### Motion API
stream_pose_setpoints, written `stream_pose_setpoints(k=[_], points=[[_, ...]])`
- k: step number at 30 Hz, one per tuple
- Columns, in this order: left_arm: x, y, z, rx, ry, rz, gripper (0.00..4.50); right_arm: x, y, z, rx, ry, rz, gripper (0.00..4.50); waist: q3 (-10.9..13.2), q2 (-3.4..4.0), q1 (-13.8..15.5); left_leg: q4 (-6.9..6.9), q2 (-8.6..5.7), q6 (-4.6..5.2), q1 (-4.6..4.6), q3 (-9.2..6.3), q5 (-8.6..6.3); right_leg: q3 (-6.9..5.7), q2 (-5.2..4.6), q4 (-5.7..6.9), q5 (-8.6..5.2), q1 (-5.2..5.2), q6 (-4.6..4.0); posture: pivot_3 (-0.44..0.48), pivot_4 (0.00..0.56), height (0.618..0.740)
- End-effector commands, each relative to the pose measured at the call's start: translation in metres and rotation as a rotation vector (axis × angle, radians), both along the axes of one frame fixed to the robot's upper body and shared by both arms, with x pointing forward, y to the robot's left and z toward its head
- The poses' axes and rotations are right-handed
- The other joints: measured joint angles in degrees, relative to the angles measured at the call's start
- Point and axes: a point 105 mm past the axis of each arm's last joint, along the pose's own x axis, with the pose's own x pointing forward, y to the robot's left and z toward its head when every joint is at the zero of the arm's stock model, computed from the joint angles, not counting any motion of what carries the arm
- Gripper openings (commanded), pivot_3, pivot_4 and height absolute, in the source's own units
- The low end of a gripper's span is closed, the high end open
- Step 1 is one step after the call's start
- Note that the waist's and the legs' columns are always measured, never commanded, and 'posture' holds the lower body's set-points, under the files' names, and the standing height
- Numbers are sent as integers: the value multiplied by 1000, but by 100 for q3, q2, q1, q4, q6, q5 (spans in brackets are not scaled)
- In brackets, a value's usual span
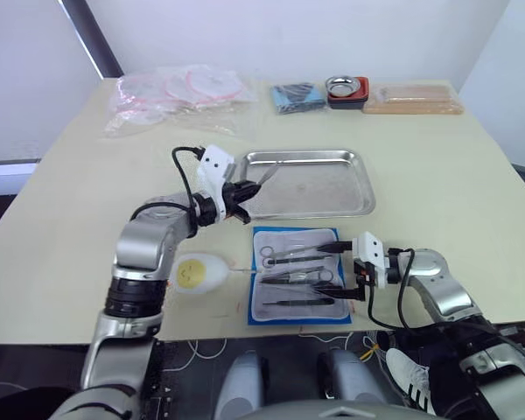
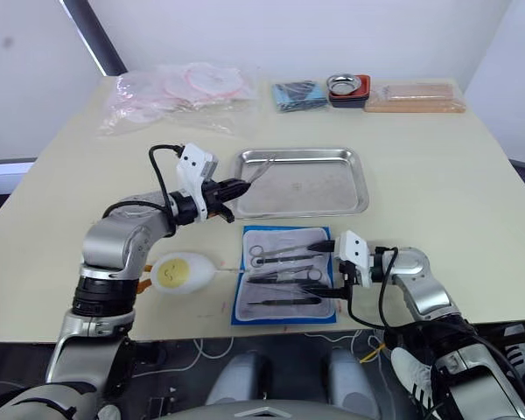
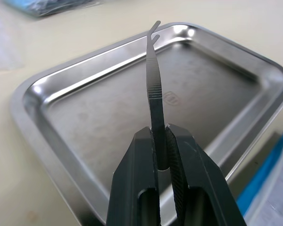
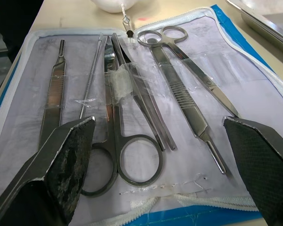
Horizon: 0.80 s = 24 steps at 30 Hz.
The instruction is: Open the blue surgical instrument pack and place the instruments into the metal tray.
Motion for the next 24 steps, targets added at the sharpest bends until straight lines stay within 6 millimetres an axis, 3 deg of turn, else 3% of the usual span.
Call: stream_pose_setpoints(k=[1,10,24], points=[[3,0,9,-2,-40,63,37,-16,-24,-52,-176,166,-36,4500,0,0,3,0,-1,0,0,-2,0,-2,0,0,0,0,0,0,150,740],[19,5,5,-49,-40,253,37,-21,-17,-47,-123,183,25,4500,0,0,11,-1,-6,-1,-3,-3,0,-4,1,-3,3,0,-2,0,150,740],[19,-13,-17,-132,25,505,37,-19,-19,-49,-135,173,16,4500,1,-2,12,-8,-8,-2,0,-7,-1,-7,1,-11,7,8,0,0,150,740]])
